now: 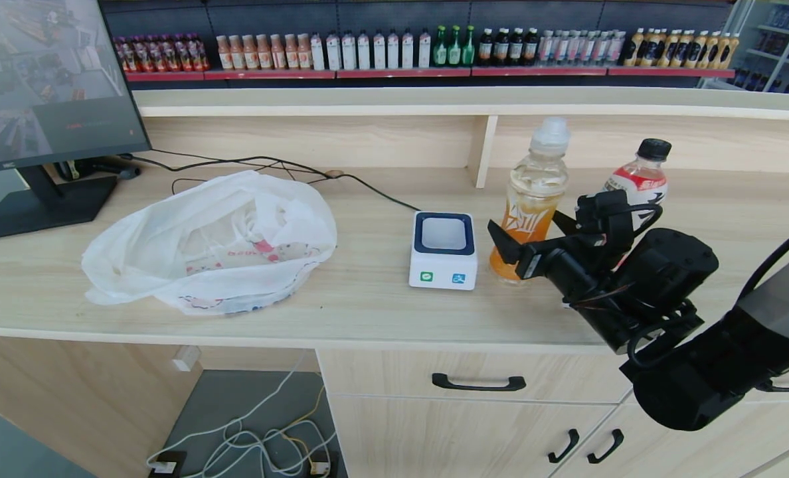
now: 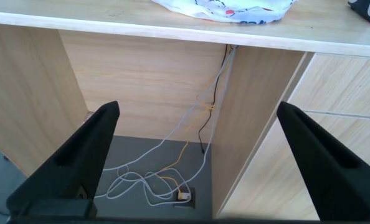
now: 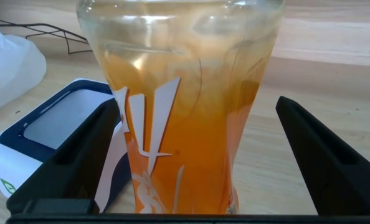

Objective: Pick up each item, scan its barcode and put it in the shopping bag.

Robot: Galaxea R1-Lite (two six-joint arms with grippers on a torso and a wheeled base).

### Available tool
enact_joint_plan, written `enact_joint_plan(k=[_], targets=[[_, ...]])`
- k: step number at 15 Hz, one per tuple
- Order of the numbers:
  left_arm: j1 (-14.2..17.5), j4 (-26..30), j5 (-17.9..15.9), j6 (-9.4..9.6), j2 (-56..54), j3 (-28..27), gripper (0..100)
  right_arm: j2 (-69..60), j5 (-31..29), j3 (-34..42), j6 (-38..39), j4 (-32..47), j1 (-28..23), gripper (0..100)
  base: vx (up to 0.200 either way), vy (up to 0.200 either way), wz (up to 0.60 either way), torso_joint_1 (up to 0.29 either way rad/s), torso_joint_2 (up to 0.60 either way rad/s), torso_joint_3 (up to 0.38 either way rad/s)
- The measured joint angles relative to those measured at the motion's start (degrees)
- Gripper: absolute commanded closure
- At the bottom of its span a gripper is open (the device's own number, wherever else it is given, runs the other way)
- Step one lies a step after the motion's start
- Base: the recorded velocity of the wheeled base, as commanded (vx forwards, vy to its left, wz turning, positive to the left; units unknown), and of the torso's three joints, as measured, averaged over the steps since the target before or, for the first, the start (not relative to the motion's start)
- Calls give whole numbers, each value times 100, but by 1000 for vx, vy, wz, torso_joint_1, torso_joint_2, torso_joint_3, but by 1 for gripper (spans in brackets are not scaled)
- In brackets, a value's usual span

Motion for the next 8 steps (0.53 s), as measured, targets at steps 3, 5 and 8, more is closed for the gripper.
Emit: enact_joint_plan(k=[3, 5, 8], targets=[[0, 0, 0, 0, 0, 0, 0, 72, -9, -121, -20, 13, 9, 0, 0, 0, 0, 0, 0, 0], [0, 0, 0, 0, 0, 0, 0, 100, -1, -146, -20, 17, 20, 0, 0, 0, 0, 0, 0, 0], [0, 0, 0, 0, 0, 0, 0, 171, -6, -291, -20, 39, 38, 0, 0, 0, 0, 0, 0, 0]])
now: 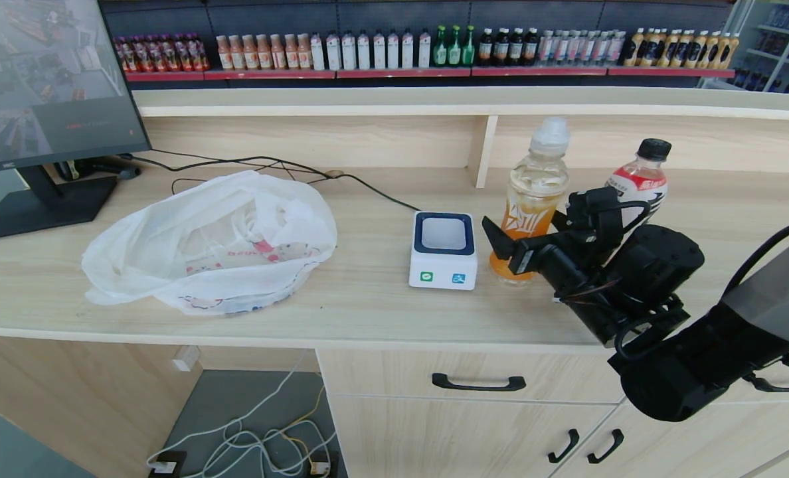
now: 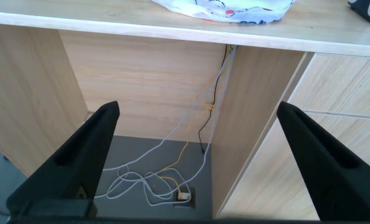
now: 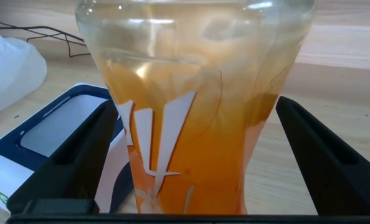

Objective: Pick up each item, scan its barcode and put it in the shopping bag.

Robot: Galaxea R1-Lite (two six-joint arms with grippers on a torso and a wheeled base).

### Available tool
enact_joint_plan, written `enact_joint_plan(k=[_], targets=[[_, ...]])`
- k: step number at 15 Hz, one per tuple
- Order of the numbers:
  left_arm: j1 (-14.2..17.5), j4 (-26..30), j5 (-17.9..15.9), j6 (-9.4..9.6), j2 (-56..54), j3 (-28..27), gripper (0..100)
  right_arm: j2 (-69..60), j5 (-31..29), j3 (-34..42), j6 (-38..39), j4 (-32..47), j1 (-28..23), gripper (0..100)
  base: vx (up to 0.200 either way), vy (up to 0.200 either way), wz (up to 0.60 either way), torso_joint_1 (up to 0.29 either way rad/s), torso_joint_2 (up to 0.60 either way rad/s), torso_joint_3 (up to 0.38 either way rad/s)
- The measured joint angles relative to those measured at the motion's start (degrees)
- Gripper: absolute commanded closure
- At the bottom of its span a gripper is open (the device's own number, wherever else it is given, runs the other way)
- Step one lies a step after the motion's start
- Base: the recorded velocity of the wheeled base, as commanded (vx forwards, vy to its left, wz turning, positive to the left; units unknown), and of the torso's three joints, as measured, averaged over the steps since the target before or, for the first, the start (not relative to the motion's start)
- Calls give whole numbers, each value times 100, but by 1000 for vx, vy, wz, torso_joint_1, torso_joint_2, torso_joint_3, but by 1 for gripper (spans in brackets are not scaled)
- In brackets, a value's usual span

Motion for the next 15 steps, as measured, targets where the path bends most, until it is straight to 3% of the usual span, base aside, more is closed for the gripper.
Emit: enact_joint_plan(k=[15], targets=[[0, 0, 0, -2, 0, 0, 0, 85, -6, -221, -21, 16, 39, 0, 0, 0, 0, 0, 0, 0]])
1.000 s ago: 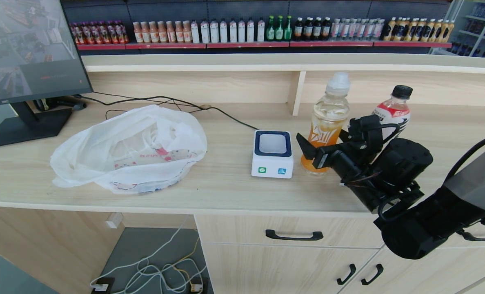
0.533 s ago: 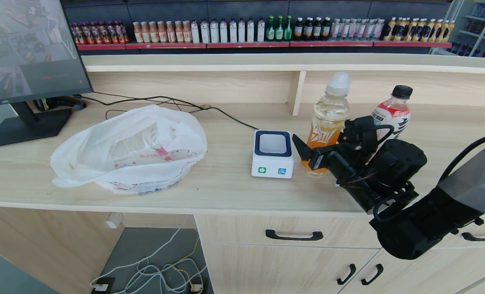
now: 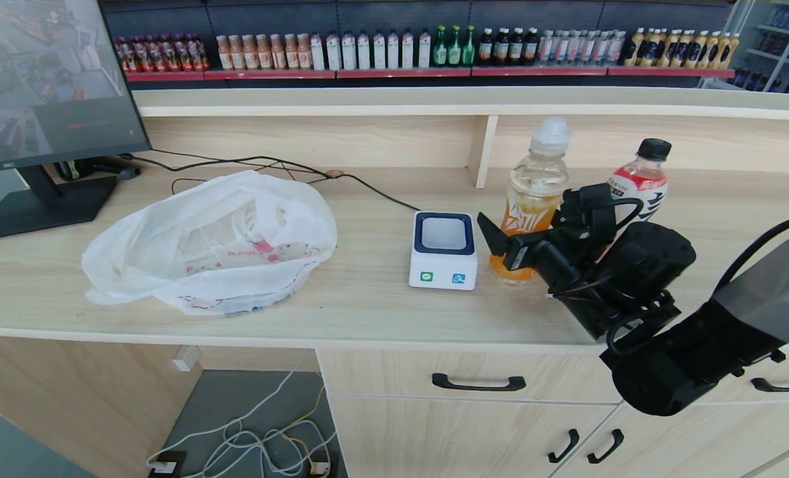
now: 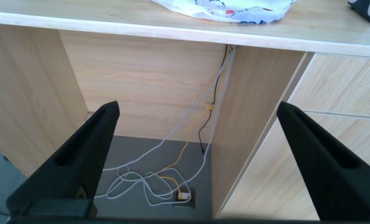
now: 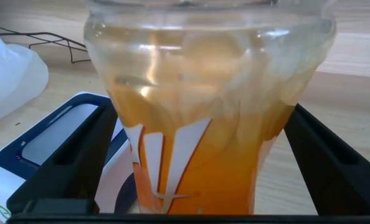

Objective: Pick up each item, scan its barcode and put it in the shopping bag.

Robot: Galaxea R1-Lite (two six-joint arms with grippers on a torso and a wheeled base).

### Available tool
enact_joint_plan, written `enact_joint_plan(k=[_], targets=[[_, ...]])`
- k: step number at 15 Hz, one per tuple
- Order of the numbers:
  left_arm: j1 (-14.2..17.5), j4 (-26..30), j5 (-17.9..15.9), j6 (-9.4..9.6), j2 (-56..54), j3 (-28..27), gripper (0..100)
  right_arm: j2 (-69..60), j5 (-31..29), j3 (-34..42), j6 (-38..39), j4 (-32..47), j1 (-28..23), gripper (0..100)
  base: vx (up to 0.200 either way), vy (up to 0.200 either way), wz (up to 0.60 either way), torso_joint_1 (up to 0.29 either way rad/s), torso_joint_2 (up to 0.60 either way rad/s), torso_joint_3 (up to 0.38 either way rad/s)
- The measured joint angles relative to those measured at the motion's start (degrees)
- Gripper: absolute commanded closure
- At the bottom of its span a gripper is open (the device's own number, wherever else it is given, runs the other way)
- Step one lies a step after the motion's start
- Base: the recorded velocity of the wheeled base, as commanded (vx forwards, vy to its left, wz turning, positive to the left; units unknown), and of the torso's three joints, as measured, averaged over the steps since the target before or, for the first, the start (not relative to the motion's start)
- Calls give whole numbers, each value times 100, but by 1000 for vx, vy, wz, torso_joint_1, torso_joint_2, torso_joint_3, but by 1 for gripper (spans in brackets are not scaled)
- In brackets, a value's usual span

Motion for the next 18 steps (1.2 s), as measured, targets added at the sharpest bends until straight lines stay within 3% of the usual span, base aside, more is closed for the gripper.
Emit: enact_joint_plan(k=[9, 10, 18], targets=[[0, 0, 2, 2, 0, 0, 0, 11, 1, -100, -48, -2, -100, 0, 0, 0, 0, 0, 0, 0], [0, 0, 2, 0, 0, 0, 0, 11, 1, -100, -56, -2, -99, 100, 0, 0, 0, 0, 0, 0], [0, 0, 2, 0, 0, 0, 0, -2, 1, -185, -52, 2, -102, 100, 0, 0, 0, 0, 0, 0]])
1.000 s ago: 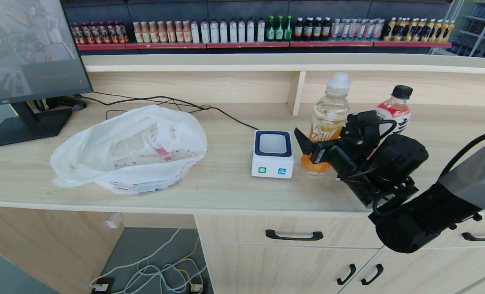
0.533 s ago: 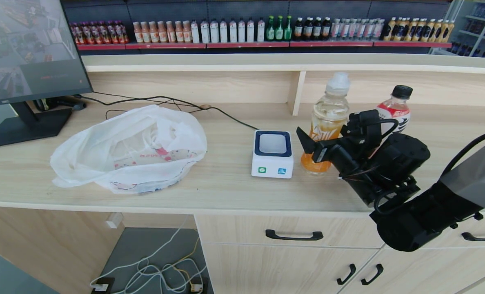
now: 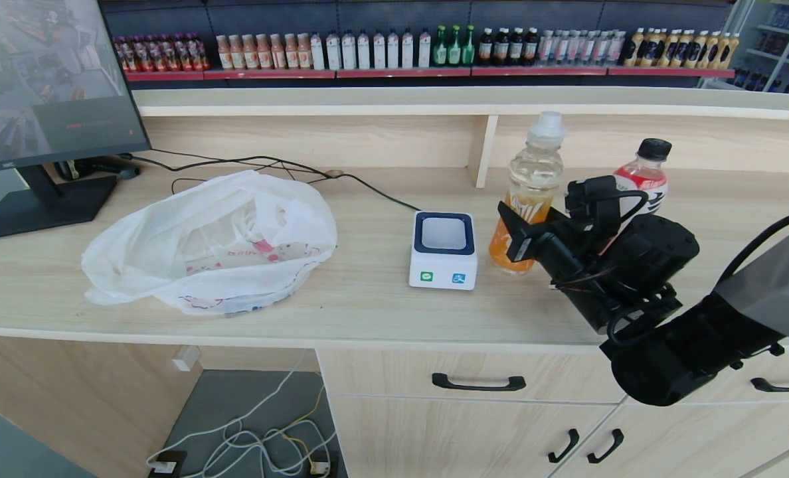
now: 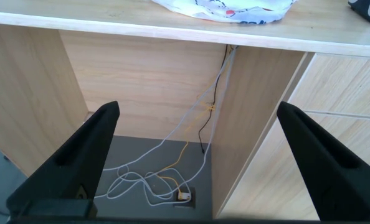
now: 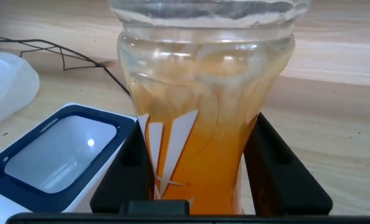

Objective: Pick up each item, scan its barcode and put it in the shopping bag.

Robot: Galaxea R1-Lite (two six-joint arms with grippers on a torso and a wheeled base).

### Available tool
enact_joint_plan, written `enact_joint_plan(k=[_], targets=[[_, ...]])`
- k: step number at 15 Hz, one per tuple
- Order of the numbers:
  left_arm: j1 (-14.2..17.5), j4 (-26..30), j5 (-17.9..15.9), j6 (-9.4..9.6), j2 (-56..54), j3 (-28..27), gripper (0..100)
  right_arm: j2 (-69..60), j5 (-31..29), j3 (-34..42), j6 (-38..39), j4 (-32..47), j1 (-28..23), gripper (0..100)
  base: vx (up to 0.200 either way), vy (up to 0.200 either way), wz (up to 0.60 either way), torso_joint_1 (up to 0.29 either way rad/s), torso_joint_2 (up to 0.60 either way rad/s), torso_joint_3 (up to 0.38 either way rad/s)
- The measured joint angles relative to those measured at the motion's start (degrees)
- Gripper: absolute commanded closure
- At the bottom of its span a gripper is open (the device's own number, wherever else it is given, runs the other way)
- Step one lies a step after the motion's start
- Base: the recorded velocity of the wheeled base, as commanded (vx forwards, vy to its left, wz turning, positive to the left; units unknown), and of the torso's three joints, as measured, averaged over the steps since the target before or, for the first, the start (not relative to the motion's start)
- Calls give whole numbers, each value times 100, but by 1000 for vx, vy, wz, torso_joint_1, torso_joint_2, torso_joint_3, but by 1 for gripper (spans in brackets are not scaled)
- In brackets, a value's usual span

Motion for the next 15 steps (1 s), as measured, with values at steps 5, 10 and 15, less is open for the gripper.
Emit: enact_joint_plan(k=[5, 10, 15], targets=[[0, 0, 0, 0, 0, 0, 0, -38, 0, 37, 5, -18, -5, 100, 0, 0, 0, 0, 0, 0], [0, 0, 0, 0, 0, 0, 0, -185, 2, 45, -4, -21, -5, 100, 0, 0, 0, 0, 0, 0], [0, 0, 0, 2, 0, 0, 0, -466, 11, 273, -11, -38, 30, 100, 0, 0, 0, 0, 0, 0]])
